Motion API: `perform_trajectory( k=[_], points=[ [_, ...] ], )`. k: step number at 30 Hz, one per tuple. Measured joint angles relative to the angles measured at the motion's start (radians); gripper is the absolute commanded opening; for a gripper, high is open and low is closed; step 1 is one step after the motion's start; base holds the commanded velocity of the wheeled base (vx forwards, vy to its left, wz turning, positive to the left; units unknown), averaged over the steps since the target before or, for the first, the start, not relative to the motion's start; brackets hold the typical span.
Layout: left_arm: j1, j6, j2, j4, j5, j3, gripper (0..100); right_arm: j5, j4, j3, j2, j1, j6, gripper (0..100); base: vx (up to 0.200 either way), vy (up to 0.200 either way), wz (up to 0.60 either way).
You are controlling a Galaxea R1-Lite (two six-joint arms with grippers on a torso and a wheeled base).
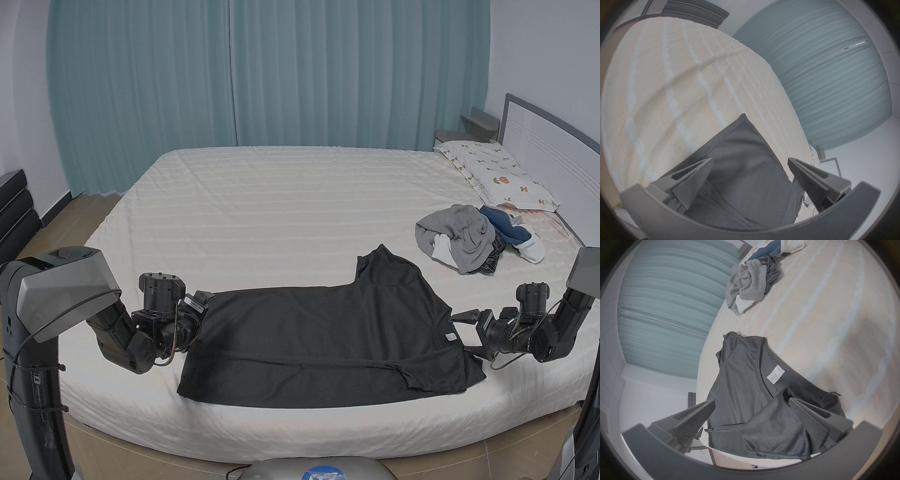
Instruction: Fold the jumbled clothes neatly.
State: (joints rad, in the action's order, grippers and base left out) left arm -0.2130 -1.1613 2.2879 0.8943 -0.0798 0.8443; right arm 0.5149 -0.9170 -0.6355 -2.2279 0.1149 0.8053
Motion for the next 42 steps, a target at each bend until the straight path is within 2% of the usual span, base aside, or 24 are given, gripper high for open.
perform_trajectory(
  k=[6, 12, 25, 33, 38, 42],
  points=[
    [0.012, 0.023, -0.017, -0.019, 0.075, -0.026, 100, 0.0, 0.0, 0.001, 0.002, 0.0, 0.0, 100, 0.0, 0.0, 0.0],
    [0.022, 0.149, -0.047, -0.039, 0.147, -0.078, 100, 0.0, 0.0, 0.001, 0.003, 0.0, 0.0, 100, 0.0, 0.0, 0.0],
    [0.022, 0.256, -0.067, -0.051, 0.162, -0.131, 100, -0.005, -0.027, 0.009, 0.003, 0.004, -0.003, 100, 0.0, 0.0, 0.0],
    [0.037, 0.413, -0.07, -0.066, 0.168, -0.136, 100, -0.008, -0.029, 0.016, 0.003, 0.002, -0.008, 100, 0.0, 0.0, 0.0],
    [0.051, 0.503, -0.066, -0.069, 0.236, -0.132, 100, -0.009, -0.042, 0.023, 0.003, 0.001, -0.011, 100, 0.0, 0.0, 0.0],
    [0.053, 0.567, -0.054, -0.07, 0.254, -0.128, 100, -0.009, -0.054, 0.032, 0.001, -0.001, -0.012, 100, 0.0, 0.0, 0.0]
  ],
)
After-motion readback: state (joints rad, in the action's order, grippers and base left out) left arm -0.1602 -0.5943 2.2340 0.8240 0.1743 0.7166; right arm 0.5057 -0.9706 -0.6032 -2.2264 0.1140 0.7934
